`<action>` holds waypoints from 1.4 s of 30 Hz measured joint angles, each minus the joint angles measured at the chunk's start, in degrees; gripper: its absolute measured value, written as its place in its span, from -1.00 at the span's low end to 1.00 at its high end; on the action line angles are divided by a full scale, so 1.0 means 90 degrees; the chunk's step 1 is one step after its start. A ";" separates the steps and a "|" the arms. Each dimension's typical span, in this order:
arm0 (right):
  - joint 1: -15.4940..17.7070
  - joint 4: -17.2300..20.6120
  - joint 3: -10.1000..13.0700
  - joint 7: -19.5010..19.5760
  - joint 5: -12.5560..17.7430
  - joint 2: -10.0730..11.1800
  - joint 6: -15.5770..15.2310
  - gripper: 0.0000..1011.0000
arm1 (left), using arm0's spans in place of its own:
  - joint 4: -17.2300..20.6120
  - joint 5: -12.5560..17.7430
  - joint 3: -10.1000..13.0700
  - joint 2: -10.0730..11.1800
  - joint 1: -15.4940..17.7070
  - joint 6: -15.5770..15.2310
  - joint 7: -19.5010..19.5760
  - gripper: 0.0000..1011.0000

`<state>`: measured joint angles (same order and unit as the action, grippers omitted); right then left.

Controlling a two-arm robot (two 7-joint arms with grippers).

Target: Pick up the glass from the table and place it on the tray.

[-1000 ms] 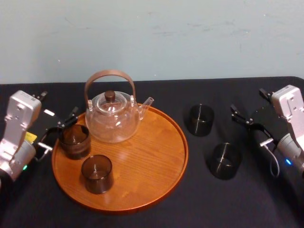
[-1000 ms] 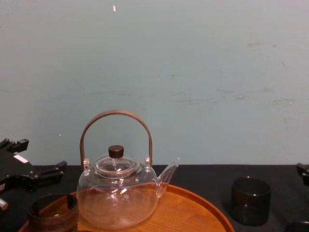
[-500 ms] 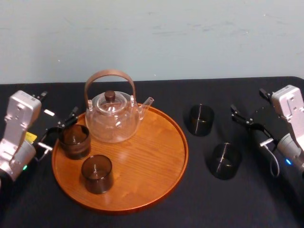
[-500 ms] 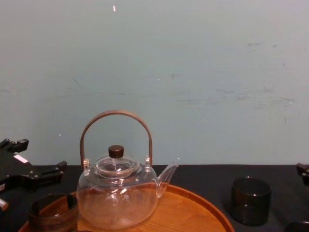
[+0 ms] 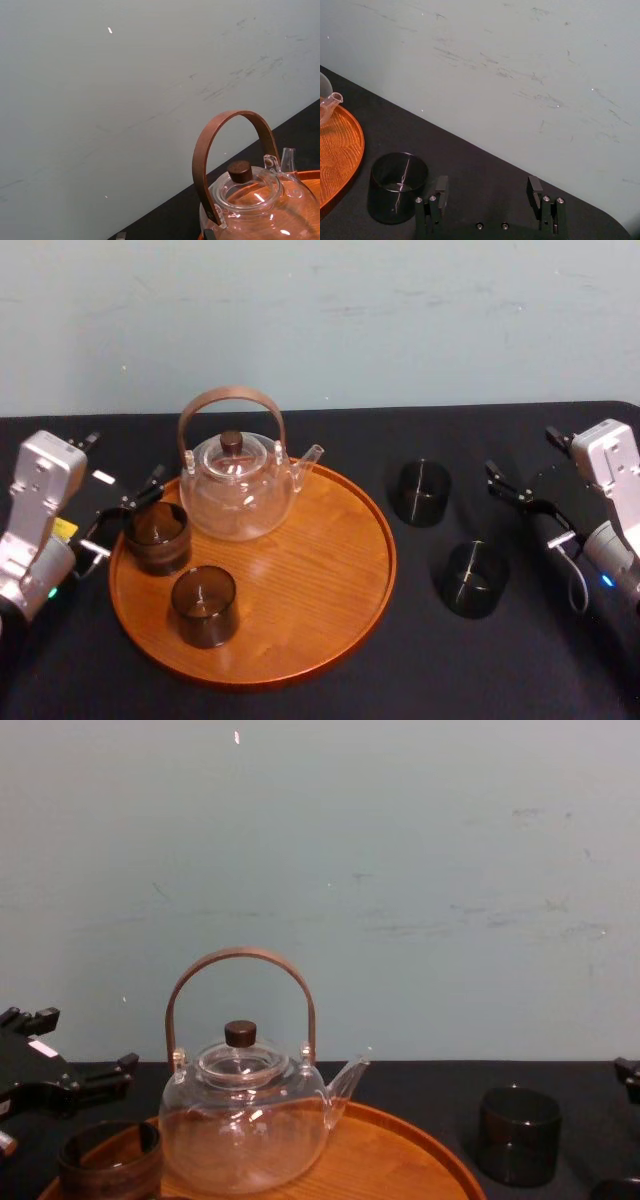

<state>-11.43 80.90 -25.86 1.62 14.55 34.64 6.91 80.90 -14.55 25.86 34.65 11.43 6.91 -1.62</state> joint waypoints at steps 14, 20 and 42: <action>0.0015 0.0018 0.0039 -0.0046 0.0002 -0.0002 0.0000 0.98 | 0.0000 0.0000 0.0000 0.0000 0.0000 0.0000 0.0000 0.98; 0.0186 0.0261 0.0226 -0.0313 0.0205 0.0077 -0.0180 0.98 | 0.0000 0.0000 0.0000 0.0000 0.0000 0.0000 0.0000 0.98; 0.1390 0.1673 0.1183 -0.1253 0.1371 0.0701 -0.1165 0.98 | 0.0000 0.0000 0.0000 0.0000 0.0000 0.0000 0.0000 0.98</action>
<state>1.08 95.96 -15.21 -9.66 26.89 40.95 -3.58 80.90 -14.55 25.86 34.65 11.43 6.91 -1.62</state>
